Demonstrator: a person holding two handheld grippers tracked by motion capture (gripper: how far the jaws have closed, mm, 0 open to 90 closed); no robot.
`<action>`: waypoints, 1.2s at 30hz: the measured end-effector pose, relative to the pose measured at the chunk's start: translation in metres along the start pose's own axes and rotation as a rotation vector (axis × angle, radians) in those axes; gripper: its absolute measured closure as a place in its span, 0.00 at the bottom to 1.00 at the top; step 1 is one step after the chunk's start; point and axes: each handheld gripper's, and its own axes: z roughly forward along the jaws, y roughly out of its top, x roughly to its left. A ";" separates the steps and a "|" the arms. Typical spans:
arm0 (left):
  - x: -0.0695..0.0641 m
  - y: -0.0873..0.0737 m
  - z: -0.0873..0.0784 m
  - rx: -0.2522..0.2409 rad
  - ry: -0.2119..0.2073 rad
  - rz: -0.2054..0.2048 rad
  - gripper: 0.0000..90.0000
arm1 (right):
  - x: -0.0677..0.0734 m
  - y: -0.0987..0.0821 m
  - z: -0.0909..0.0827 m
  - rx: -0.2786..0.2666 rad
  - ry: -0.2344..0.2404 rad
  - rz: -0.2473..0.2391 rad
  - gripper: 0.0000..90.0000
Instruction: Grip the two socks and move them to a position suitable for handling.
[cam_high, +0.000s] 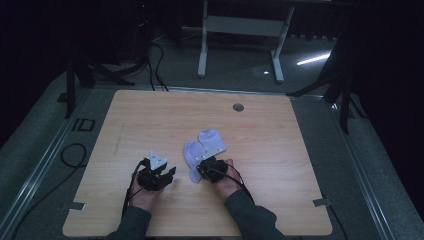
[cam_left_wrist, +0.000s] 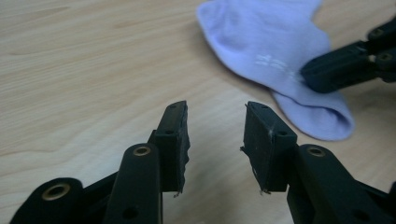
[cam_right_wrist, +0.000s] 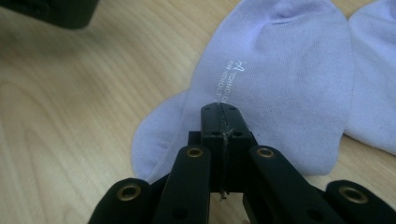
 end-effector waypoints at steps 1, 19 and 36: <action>-0.003 0.000 0.000 0.002 -0.008 0.011 0.68 | 0.000 -0.001 -0.001 -0.003 0.009 -0.002 1.00; -0.056 -0.005 0.020 0.045 -0.168 0.195 0.92 | 0.003 -0.017 -0.013 -0.015 0.079 -0.026 1.00; -0.057 -0.006 0.022 0.064 -0.171 0.202 0.99 | -0.020 0.017 -0.016 -0.059 0.042 0.041 0.91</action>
